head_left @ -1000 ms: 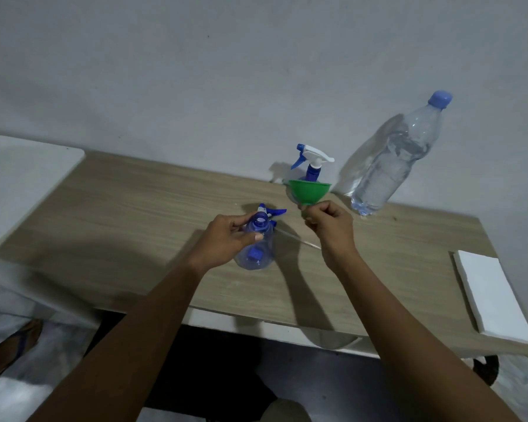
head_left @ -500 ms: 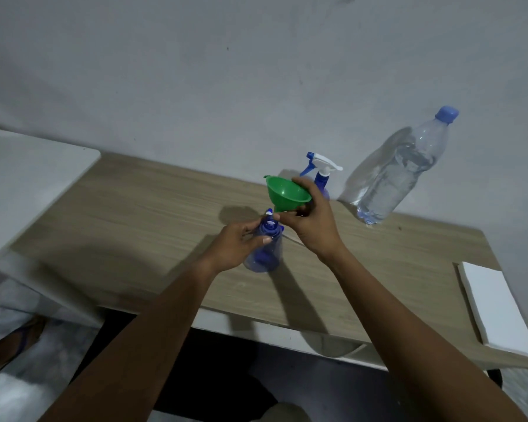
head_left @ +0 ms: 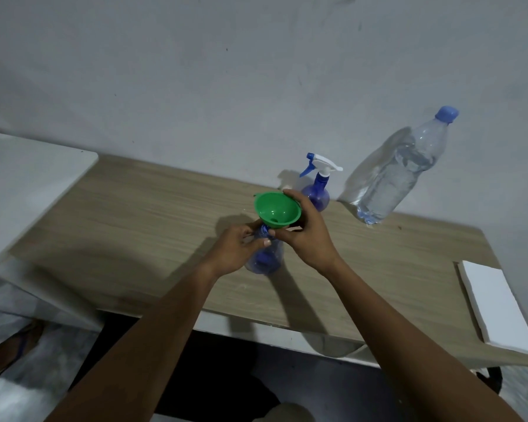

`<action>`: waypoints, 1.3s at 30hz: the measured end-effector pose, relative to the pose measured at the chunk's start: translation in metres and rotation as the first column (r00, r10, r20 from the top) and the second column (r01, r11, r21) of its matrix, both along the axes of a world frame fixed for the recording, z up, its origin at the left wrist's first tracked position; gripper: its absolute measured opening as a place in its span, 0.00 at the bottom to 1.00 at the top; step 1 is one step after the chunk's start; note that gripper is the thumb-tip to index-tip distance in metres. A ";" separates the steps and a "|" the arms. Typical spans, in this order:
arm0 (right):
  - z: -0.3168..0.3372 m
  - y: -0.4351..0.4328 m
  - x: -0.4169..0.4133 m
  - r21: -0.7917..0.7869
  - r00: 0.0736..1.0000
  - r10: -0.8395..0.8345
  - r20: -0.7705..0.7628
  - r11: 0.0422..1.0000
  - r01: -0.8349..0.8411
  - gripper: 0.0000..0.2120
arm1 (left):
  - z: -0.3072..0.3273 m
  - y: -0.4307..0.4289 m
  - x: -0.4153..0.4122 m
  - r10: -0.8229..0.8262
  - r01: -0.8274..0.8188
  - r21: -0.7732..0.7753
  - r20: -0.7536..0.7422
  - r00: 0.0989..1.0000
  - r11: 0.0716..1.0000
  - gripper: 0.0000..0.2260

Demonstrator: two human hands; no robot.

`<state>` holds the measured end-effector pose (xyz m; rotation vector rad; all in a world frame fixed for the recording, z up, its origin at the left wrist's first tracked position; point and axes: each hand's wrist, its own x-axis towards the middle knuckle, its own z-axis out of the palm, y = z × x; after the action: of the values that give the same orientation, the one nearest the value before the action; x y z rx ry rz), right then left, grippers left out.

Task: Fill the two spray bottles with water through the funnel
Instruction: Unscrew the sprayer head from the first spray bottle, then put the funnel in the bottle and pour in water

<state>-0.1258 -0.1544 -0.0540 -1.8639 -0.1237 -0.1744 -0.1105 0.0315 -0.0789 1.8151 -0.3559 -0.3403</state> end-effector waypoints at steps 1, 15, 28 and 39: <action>0.000 -0.001 0.000 -0.001 1.000 0.002 -0.002 1.000 -0.002 0.39 | 0.001 0.001 -0.001 -0.007 0.007 0.011 0.007 1.000 1.000 0.16; 0.006 -0.046 -0.017 -0.013 0.995 -0.033 -0.098 0.999 0.032 0.39 | 0.010 -0.007 -0.022 0.091 -0.089 0.111 -0.008 0.996 0.990 0.29; 0.050 -0.162 -0.030 -0.052 0.984 -0.139 -0.108 0.990 0.134 0.27 | 0.000 -0.107 -0.110 0.661 -0.775 0.065 0.480 0.576 0.628 0.20; 0.167 -0.270 0.078 -0.483 0.914 -0.377 0.152 0.778 0.401 0.28 | 0.095 -0.246 -0.021 0.373 -0.481 0.071 0.537 0.757 0.874 0.16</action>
<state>-0.0483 -0.4240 0.1127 -2.4018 0.2137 -0.5158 -0.1316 -0.2144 0.0163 2.1152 -0.2549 0.4623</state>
